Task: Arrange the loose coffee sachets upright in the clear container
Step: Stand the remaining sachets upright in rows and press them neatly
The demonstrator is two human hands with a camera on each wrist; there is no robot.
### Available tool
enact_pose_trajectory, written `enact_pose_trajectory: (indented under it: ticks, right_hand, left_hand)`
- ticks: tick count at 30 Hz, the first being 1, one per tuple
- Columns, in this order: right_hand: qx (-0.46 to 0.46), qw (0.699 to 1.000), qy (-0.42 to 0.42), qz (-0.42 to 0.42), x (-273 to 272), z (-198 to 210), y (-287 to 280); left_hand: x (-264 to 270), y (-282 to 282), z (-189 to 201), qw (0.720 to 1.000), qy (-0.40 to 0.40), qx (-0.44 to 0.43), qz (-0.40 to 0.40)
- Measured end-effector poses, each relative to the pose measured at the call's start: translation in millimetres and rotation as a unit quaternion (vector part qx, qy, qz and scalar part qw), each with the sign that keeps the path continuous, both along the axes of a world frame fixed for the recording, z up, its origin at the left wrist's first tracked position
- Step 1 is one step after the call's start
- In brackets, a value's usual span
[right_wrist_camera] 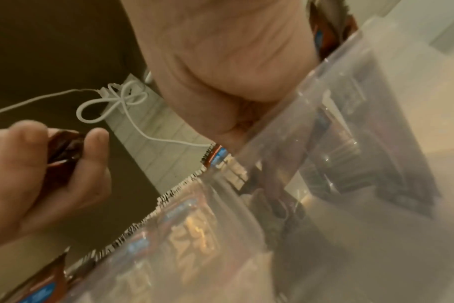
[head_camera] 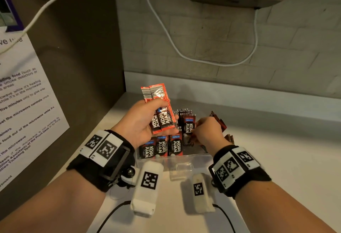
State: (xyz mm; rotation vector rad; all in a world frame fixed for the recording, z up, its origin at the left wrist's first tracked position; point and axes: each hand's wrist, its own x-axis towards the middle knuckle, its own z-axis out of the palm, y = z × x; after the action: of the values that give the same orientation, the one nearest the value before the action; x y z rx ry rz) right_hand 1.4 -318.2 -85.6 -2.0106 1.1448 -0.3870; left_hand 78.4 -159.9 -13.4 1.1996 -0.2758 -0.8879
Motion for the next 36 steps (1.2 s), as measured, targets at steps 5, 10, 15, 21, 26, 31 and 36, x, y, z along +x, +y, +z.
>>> enact_pose_trajectory:
  ticks: [5, 10, 15, 21, 26, 31, 36]
  right_hand:
    - [-0.041, 0.998, 0.042, -0.005, 3, -2, 2]
    - [-0.050, 0.998, 0.029, -0.005, 4, -5, 4]
    - [-0.050, 0.999, 0.005, -0.001, 5, -9, 4]
    - [-0.047, 0.998, -0.032, -0.010, 5, -11, 4]
    - [-0.059, 0.997, -0.046, -0.020, 4, -14, 4]
    - [-0.077, 0.984, -0.156, -0.031, -4, 1, 6]
    - [-0.011, 0.955, -0.294, 0.032, -19, 48, 27]
  left_hand:
    - [-1, 3, 1, 1.000, 0.000, -0.002, -0.003]
    - [-2, 3, 1, 1.000, -0.003, -0.001, -0.012]
    - [-4, 2, 1, 1.000, -0.005, 0.002, -0.014]
    - [-3, 2, 1, 1.000, 0.000, 0.003, -0.013]
    - [-2, 3, -1, 1.000, 0.004, 0.000, -0.015]
    - [0, 1, -2, 1.000, 0.006, -0.001, -0.017]
    - [-1, -1, -3, 0.999, -0.023, 0.006, -0.028]
